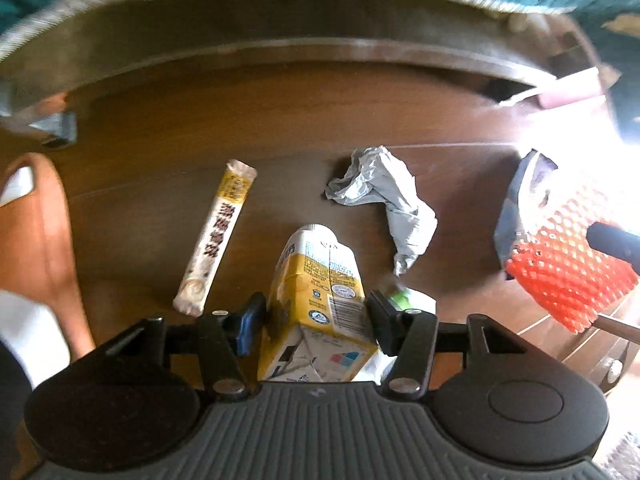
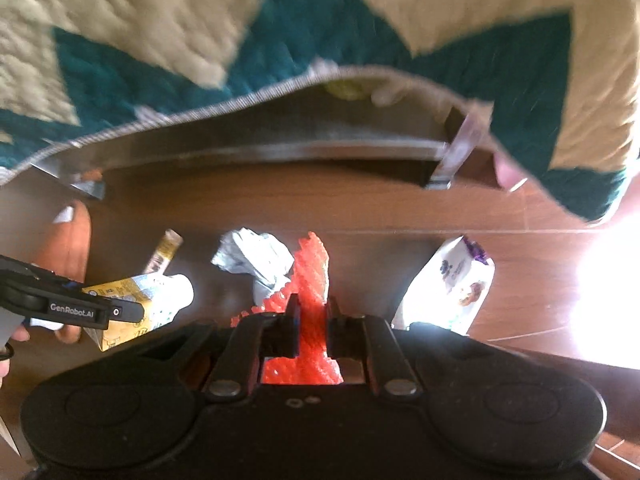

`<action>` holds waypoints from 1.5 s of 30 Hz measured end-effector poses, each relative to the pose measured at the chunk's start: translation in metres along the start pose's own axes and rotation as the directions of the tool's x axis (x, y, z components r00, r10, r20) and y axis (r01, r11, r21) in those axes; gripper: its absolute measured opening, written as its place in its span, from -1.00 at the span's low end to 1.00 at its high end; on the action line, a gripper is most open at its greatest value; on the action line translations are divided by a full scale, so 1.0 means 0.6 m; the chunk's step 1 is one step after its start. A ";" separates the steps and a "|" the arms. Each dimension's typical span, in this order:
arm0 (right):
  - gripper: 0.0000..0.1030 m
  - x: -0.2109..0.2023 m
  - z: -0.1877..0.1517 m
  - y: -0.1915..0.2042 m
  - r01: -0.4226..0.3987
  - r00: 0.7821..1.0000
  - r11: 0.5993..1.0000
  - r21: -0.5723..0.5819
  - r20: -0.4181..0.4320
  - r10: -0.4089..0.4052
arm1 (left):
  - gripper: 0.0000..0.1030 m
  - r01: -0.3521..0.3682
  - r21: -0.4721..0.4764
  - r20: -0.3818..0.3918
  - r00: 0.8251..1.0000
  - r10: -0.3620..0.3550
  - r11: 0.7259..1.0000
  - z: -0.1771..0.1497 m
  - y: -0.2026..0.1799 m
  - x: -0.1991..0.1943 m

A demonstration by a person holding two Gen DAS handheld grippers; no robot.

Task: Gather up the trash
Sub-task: 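Grasp the orange mesh net with the right gripper while the left grasps the yogurt carton, then carry the yogurt carton and orange net up to the wastebasket with both tools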

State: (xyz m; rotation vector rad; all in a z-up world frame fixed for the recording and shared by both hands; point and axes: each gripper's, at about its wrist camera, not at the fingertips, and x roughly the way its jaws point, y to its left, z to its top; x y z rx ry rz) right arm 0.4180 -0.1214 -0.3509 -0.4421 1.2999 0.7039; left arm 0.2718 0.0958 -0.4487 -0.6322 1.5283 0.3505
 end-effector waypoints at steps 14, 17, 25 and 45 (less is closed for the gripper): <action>-0.81 -0.342 -0.011 0.091 0.090 0.957 0.995 -0.038 0.279 -0.076 | 0.06 0.181 0.003 0.219 0.959 -0.177 0.984 -0.088 -0.048 -0.304; -0.81 -0.426 -0.025 0.100 0.117 0.930 0.993 -0.024 0.354 -0.101 | 0.06 0.239 0.024 0.273 0.933 -0.236 0.971 -0.102 -0.073 -0.374; -0.81 -0.652 -0.062 0.093 0.260 0.790 0.965 0.044 0.565 -0.238 | 0.06 0.358 0.123 0.391 0.840 -0.376 0.926 -0.122 -0.174 -0.545; -0.81 -0.962 -0.147 -0.137 0.377 0.487 0.817 0.436 0.657 -0.576 | 0.06 0.327 0.584 0.515 0.558 -0.651 0.743 -0.176 -0.613 -0.940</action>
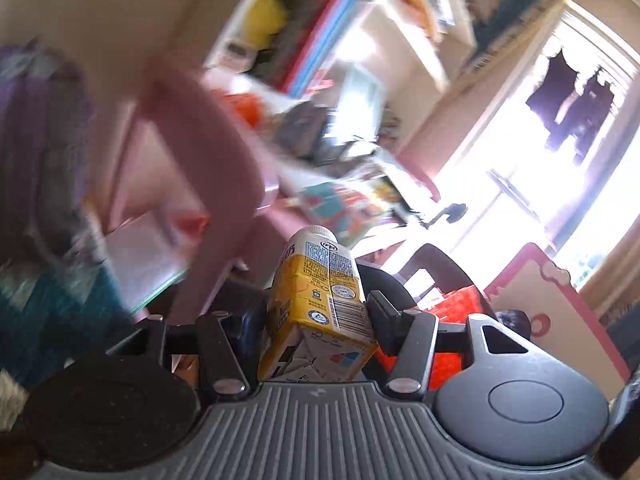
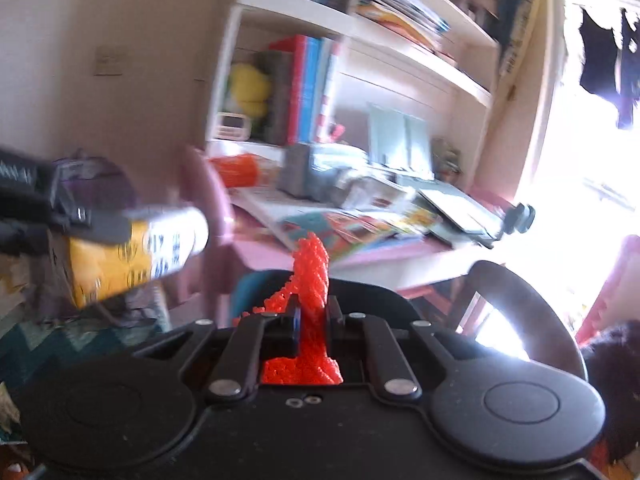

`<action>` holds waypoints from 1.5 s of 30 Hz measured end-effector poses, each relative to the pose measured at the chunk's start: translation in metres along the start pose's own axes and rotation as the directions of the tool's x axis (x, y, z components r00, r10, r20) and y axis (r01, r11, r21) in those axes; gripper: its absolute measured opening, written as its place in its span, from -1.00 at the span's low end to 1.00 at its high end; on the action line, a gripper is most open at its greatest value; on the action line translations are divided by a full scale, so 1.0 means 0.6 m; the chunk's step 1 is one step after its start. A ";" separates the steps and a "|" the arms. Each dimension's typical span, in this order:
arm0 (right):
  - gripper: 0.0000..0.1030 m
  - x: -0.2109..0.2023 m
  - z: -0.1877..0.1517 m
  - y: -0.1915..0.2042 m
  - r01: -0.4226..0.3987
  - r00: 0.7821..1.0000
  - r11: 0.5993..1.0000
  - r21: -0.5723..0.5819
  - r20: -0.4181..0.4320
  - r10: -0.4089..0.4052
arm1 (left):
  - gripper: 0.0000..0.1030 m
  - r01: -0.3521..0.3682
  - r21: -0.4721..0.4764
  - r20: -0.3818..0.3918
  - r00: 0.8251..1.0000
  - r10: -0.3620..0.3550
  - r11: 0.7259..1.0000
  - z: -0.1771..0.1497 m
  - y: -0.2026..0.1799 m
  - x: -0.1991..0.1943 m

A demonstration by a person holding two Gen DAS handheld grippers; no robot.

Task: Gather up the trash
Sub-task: 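Carry the yogurt carton and orange net up to the wastebasket with both tools, then open both grippers to drop the carton and net into the wastebasket, then move both open tools down toward the trash on the floor under the bench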

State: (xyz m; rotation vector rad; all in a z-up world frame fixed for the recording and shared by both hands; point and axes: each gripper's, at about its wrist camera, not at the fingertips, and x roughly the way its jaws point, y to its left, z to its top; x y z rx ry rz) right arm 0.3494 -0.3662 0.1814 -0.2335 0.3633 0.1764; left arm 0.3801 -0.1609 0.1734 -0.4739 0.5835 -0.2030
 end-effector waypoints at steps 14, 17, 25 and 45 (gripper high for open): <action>-0.79 0.074 -0.076 -0.068 0.052 0.988 0.999 0.004 -0.147 -0.051 | 0.06 -0.002 0.233 -0.152 0.988 0.039 0.972 -0.067 -0.148 0.179; -0.72 0.077 -0.084 -0.068 0.051 0.986 0.999 0.001 -0.161 -0.051 | 0.06 -0.015 0.277 -0.182 0.981 0.068 0.961 -0.076 -0.156 0.202; -0.54 0.085 -0.094 -0.074 0.060 0.982 0.998 0.010 -0.183 -0.057 | 0.06 -0.042 0.300 -0.261 0.957 0.125 0.953 -0.087 -0.157 0.255; -0.03 -0.001 -0.090 -0.057 -0.017 0.990 0.999 0.039 -0.142 0.022 | 0.12 -0.022 0.305 -0.209 0.974 0.089 0.952 -0.080 -0.141 0.151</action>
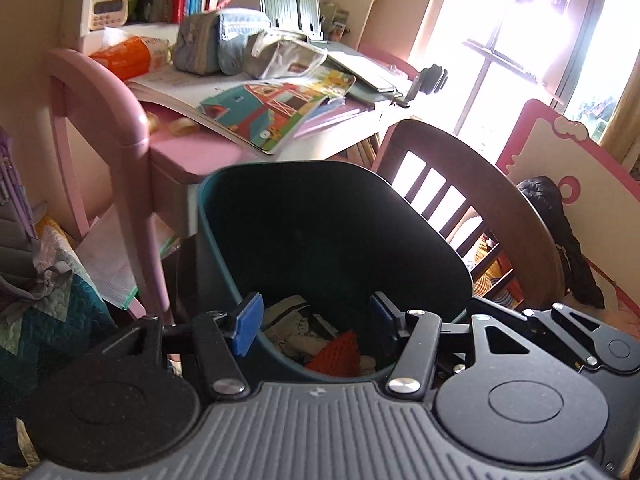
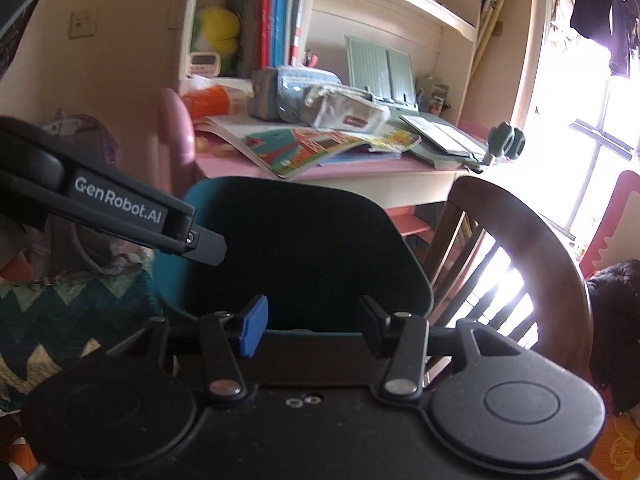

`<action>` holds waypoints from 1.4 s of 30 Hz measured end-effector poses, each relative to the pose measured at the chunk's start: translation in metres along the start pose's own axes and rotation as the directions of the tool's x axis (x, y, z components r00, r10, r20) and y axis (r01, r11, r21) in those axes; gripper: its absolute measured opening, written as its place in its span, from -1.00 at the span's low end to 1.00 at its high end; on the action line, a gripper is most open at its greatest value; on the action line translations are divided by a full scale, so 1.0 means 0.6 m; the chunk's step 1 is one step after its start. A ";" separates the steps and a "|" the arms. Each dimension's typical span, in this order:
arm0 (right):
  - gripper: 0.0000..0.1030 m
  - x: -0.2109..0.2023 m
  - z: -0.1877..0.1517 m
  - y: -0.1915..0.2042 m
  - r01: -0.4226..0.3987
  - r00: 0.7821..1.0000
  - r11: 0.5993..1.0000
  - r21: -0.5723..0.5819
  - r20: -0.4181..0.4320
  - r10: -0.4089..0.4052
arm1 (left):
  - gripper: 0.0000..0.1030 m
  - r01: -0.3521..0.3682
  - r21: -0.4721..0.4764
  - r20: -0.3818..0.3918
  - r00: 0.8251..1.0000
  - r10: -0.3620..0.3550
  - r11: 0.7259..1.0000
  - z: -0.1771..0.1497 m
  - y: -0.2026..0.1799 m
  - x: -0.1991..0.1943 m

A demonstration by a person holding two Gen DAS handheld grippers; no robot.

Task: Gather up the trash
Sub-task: 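Move both open tools down toward the trash on the floor under the bench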

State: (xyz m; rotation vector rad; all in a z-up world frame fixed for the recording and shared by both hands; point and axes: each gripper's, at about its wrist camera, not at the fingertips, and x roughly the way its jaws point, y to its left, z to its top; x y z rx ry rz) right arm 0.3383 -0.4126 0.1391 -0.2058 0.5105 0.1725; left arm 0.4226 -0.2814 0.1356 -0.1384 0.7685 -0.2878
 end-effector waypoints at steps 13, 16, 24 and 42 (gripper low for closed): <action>0.04 -0.084 0.009 0.107 -0.136 0.989 0.990 -0.031 0.046 0.138 | 0.13 0.000 -0.016 0.082 0.997 0.002 1.000 -0.052 0.089 -0.150; 0.05 -0.091 0.009 0.139 -0.180 0.982 0.983 -0.035 0.048 0.182 | 0.13 -0.015 -0.017 0.104 0.994 0.016 1.000 -0.070 0.122 -0.187; 0.07 -0.067 -0.023 0.245 -0.262 0.965 0.960 -0.096 -0.017 0.262 | 0.31 -0.104 -0.084 0.151 0.982 0.116 0.991 -0.145 0.244 -0.261; 0.11 0.149 -0.207 0.402 -0.381 0.888 0.924 -0.024 -0.290 0.358 | 0.57 -0.342 -0.301 0.030 0.929 0.368 0.890 -0.417 0.557 -0.218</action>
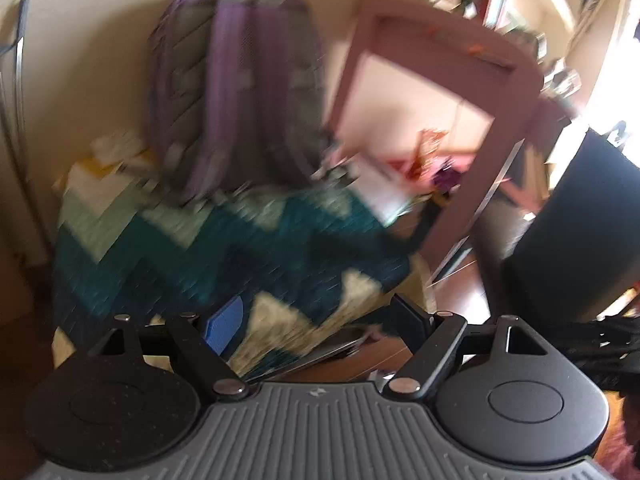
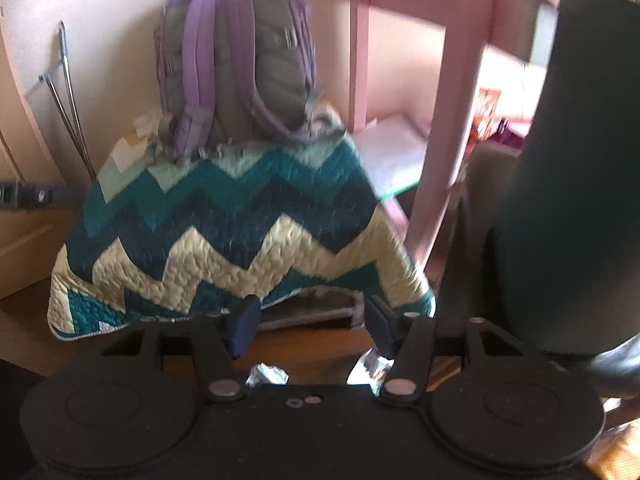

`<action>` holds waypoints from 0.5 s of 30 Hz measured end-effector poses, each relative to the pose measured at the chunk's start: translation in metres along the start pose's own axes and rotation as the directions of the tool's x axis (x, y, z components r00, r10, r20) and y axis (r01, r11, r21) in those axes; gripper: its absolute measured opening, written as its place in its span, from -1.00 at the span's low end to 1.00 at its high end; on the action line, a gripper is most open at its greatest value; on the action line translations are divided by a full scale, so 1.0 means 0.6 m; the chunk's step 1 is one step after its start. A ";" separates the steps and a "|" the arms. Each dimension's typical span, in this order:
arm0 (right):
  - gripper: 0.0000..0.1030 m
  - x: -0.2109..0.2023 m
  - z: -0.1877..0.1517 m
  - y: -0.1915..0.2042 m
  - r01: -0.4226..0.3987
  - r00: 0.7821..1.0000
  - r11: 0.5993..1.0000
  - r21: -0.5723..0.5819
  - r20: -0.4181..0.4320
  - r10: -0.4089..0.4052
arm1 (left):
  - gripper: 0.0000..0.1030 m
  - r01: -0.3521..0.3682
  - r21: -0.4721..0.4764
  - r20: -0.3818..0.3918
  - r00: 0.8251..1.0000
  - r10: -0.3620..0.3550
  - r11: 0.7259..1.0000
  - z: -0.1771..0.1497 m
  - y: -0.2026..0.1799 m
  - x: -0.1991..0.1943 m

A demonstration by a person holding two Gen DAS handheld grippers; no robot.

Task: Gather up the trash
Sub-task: 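Move both open tools down toward the trash on the floor under the bench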

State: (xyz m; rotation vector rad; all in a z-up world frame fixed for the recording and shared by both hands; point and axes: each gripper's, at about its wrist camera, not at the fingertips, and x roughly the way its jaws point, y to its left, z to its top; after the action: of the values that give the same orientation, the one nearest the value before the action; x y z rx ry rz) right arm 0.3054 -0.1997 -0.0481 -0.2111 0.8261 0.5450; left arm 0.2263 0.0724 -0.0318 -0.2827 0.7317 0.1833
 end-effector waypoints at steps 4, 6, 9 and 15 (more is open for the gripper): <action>0.12 0.066 -0.008 0.001 -0.033 0.998 0.999 0.006 -0.057 0.033 | 0.61 -0.037 0.015 -0.046 0.998 0.037 0.999 -0.051 0.034 0.051; 0.12 0.101 -0.010 0.000 -0.036 0.995 0.999 0.002 -0.093 0.036 | 0.76 -0.038 0.007 -0.086 0.996 0.038 0.999 -0.075 0.048 0.081; 0.13 0.155 -0.015 0.003 -0.037 0.988 0.999 -0.027 -0.154 0.033 | 0.93 -0.063 -0.020 -0.137 0.989 0.060 0.998 -0.112 0.067 0.125; 0.13 0.283 -0.039 0.010 -0.023 0.959 0.991 -0.132 -0.282 -0.015 | 0.93 -0.135 -0.051 -0.258 0.959 0.117 0.990 -0.185 0.094 0.232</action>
State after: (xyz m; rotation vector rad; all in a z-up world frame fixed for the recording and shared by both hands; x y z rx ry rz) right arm 0.3807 -0.1397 -0.1903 -0.4181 1.0685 0.5829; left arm 0.2430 0.0998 -0.2160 -0.3282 1.0010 0.2972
